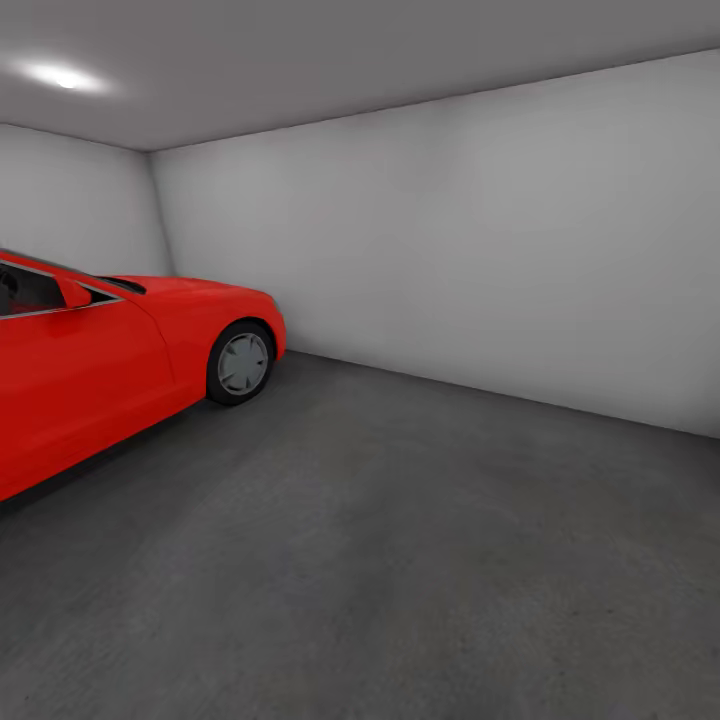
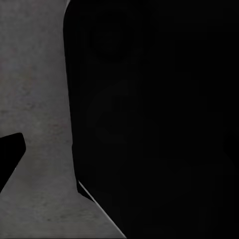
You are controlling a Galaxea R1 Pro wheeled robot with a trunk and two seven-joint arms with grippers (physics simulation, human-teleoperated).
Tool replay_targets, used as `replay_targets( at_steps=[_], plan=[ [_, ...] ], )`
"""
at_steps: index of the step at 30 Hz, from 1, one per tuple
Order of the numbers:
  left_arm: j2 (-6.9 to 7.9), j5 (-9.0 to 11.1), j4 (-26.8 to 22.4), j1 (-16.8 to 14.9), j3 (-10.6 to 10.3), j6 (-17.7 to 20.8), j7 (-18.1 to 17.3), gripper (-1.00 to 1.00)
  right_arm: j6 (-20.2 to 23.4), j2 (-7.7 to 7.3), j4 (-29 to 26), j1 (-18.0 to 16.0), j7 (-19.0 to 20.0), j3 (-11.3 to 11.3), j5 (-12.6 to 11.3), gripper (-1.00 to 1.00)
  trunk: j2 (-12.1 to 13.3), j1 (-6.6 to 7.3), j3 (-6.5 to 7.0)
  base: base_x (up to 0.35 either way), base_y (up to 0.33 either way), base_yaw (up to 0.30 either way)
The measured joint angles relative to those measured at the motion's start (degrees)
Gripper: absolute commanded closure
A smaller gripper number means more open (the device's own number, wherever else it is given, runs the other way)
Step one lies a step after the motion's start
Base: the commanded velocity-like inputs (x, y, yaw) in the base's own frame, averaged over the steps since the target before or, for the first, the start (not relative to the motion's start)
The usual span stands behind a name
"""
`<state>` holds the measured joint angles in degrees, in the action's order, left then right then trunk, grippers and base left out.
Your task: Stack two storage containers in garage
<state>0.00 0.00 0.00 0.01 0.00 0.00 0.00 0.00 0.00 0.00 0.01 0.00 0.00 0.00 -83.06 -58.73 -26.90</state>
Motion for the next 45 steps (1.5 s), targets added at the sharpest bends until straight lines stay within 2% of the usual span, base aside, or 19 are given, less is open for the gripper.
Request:
replay_targets(
  at_steps=[5,13,28,35,36,37,45],
  plan=[
    [0.34,0.08,-0.59,-0.09,-0.05,-0.16,0.08,-1.0,-0.06,0.26,-0.08,0.0,0.08,1.48,0.04,-1.0,0.0,0.0,0.01,0.0,0.0,0.0],
    [0.52,0.08,-0.91,-0.09,-0.04,-0.16,0.08,-1.0,-0.07,0.35,0.03,0.01,0.31,3.81,-1.73,-1.0,0.0,0.0,0.01,0.0,0.0,0.0],
    [0.52,0.09,-0.94,-0.09,-0.07,-0.16,0.08,-1.0,-0.55,0.28,0.01,0.0,0.39,8.64,-1.8,-1.0,0.0,0.0,0.01,0.0,0.0,0.01],
    [0.52,0.1,-0.95,-0.09,-0.07,-0.16,0.08,-1.0,-0.63,0.26,0.0,0.01,0.46,10.96,-1.88,-1.0,0.0,0.0,0.06,0.0,0.0,-0.189],
    [0.52,0.11,-0.93,-0.09,-0.07,-0.16,0.08,-1.0,-0.63,0.26,0.0,0.01,0.47,26.73,-1.89,-1.0,0.0,0.0,0.08,0.0,0.0,-0.254],
    [0.52,0.1,-0.93,-0.09,-0.07,-0.16,0.08,-1.0,-0.63,0.26,0.0,0.01,0.47,29.5,-1.9,-1.0,0.0,0.0,0.1,0.0,0.0,-0.257],
    [0.52,0.08,-0.92,-0.09,-0.07,-0.16,0.08,-1.0,-0.64,0.26,0.0,0.01,0.55,29.65,-1.9,-1.0,0.0,0.0,0.28,0.0,0.0,-0.262]
  ],
)
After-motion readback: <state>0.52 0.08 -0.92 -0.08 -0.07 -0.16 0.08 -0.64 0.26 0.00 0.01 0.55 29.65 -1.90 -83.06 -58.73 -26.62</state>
